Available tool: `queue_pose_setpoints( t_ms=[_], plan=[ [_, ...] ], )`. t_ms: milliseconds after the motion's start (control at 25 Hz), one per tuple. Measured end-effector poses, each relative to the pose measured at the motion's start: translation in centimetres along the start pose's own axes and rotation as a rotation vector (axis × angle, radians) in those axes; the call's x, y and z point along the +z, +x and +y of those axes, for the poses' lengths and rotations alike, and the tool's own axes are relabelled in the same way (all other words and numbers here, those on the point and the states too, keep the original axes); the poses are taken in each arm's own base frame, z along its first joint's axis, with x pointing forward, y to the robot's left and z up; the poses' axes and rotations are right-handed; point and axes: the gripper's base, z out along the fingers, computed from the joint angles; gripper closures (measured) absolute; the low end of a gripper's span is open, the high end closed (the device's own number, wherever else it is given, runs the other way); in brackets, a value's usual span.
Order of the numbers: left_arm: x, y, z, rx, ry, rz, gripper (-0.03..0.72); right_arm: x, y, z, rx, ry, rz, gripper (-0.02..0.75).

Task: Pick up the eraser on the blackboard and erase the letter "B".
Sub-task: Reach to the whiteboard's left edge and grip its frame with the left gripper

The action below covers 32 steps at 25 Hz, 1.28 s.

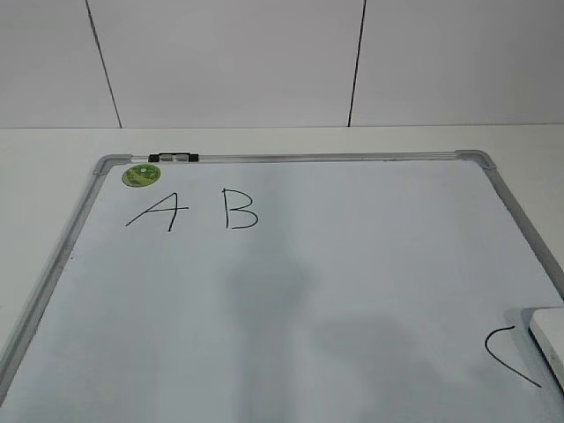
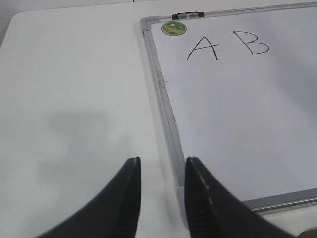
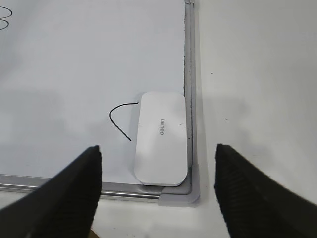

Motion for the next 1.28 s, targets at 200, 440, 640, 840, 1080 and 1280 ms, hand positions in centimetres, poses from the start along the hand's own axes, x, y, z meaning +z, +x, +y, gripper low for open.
queue_pose_setpoints(
  t_ms=[200,440,640,840,1080,1280],
  plan=[
    [0.0,0.0,0.0,0.0,0.0,0.0,0.453,0.0,0.0,0.0,0.0,0.0,0.0,0.188],
    [0.0,0.0,0.0,0.0,0.0,0.0,0.453,0.0,0.0,0.0,0.0,0.0,0.0,0.188],
    [0.0,0.0,0.0,0.0,0.0,0.0,0.453,0.0,0.0,0.0,0.0,0.0,0.0,0.188],
    [0.0,0.0,0.0,0.0,0.0,0.0,0.452,0.0,0.0,0.0,0.0,0.0,0.0,0.188],
    [0.0,0.0,0.0,0.0,0.0,0.0,0.453,0.0,0.0,0.0,0.0,0.0,0.0,0.188],
    [0.0,0.0,0.0,0.0,0.0,0.0,0.452,0.0,0.0,0.0,0.0,0.0,0.0,0.188]
  ],
)
